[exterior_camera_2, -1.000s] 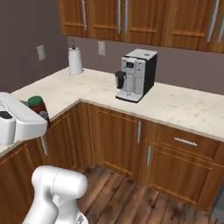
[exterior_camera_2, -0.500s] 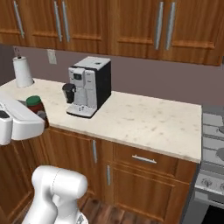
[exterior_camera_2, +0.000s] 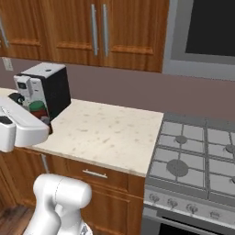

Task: Collect the paprika, ketchup, and shaker from the cabinet and place them next to the stove.

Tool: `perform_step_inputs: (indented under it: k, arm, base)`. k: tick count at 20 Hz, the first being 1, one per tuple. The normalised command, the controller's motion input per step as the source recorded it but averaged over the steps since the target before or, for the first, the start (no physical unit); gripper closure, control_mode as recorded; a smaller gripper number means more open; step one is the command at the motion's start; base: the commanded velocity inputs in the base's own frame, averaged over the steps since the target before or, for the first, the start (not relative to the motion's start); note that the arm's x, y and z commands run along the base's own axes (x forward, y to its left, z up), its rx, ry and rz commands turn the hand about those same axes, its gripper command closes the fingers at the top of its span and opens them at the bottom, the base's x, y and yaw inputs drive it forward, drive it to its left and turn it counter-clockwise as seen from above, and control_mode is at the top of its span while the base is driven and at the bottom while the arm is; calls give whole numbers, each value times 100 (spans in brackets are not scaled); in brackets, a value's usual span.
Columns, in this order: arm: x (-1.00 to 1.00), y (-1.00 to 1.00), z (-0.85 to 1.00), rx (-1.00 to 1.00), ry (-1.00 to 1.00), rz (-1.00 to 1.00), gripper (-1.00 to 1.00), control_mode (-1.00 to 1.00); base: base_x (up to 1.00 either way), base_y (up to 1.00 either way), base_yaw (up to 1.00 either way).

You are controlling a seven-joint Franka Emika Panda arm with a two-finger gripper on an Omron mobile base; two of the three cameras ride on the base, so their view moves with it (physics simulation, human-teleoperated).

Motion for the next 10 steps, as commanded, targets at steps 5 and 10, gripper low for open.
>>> perform_step_inputs:
  k: [5,10]
  arm:
    - [0,0,0,0,0,0,100,100]
    - [0,0,0,0,0,0,100,100]
  base:
    - [32,-67,0]
    - [39,-71,0]
